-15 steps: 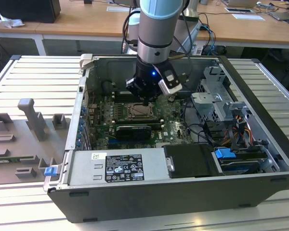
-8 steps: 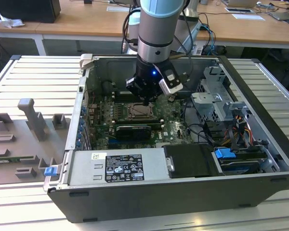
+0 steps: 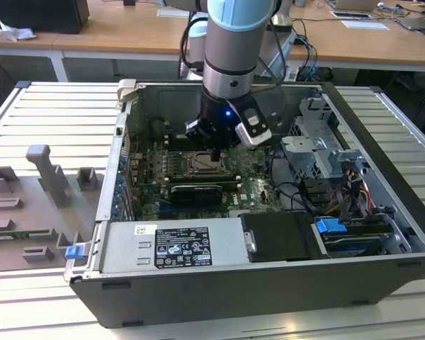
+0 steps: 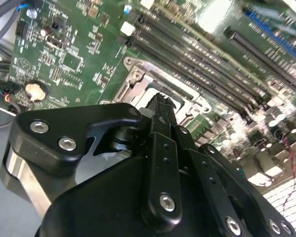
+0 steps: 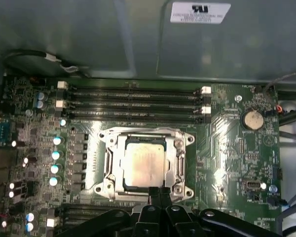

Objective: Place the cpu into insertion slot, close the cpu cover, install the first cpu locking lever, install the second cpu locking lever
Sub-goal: 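Install the second cpu locking lever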

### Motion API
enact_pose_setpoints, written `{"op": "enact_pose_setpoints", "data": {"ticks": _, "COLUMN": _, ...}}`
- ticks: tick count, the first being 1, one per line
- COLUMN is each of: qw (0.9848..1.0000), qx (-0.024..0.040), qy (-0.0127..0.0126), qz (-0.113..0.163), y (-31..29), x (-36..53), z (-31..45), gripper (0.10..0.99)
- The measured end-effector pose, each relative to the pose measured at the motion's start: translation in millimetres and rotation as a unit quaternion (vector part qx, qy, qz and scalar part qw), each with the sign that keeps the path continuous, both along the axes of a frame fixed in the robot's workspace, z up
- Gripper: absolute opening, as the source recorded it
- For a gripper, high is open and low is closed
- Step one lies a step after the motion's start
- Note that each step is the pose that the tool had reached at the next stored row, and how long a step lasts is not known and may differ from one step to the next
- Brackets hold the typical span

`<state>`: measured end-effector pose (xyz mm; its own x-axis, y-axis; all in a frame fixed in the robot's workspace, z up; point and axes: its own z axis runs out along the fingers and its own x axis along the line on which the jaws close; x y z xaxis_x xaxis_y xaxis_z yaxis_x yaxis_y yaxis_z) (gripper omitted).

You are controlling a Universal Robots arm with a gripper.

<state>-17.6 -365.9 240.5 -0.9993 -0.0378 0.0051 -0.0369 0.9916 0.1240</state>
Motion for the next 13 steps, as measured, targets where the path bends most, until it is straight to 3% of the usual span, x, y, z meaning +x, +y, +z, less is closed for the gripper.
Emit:
{"op": "enact_pose_setpoints", "data": {"ticks": 3, "qw": 1.0000, "qx": 0.0099, "qy": 0.0000, "qz": 0.000, "y": -7.6, "x": -2.5, "z": -0.4, "gripper": 0.106}}
{"op": "enact_pose_setpoints", "data": {"ticks": 7, "qw": 0.9999, "qx": 0.0138, "qy": 0.0000, "qz": 0.000, "y": -18.5, "x": -9.4, "z": -0.5, "gripper": 0.106}}
{"op": "enact_pose_setpoints", "data": {"ticks": 13, "qw": 0.9999, "qx": 0.0151, "qy": 0.0000, "qz": 0.000, "y": -20.5, "x": -31.7, "z": -4.1, "gripper": 0.106}}
